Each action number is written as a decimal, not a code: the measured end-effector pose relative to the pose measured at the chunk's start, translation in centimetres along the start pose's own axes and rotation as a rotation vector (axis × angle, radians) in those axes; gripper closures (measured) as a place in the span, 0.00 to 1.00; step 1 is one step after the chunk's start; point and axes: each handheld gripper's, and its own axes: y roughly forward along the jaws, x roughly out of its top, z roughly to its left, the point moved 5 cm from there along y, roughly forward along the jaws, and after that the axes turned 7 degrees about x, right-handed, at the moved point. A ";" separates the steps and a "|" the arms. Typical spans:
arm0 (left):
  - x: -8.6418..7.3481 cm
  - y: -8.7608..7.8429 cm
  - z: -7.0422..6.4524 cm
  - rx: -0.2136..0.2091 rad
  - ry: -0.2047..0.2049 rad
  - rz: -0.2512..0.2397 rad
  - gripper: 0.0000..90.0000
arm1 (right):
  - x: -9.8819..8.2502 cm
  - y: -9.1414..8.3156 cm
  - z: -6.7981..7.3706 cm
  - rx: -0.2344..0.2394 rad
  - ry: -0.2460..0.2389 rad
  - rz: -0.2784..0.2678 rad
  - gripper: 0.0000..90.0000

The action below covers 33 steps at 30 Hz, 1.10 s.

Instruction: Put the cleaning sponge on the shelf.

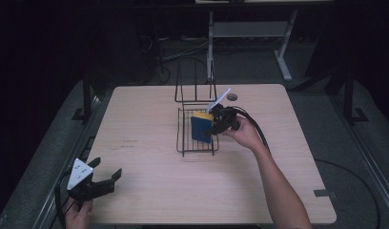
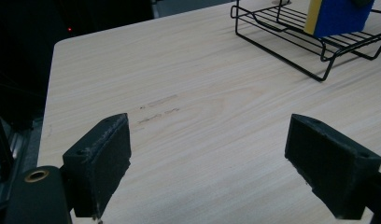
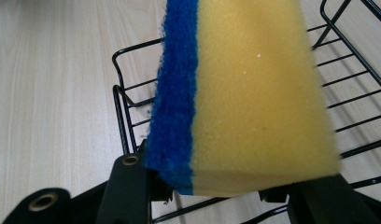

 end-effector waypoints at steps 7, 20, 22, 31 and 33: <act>-0.5 0.5 0.0 -0.012 -0.001 0.020 0.15 | -1.6 0.8 0.3 0.002 0.045 -0.078 0.60; -0.3 0.5 -0.5 -0.015 0.015 0.023 0.15 | -1.9 0.4 0.3 -0.011 0.016 -0.055 0.59; -0.3 0.4 -0.5 -0.010 0.013 0.016 0.15 | -1.9 0.0 0.2 -0.025 0.024 -0.071 0.52; -0.2 0.3 -0.3 -0.007 0.008 0.013 0.15 | -1.8 -0.9 0.4 -0.045 0.019 -0.082 0.48; -0.2 0.3 -0.3 -0.007 0.008 0.012 0.15 | -1.7 -1.1 0.6 -0.052 0.009 -0.083 0.47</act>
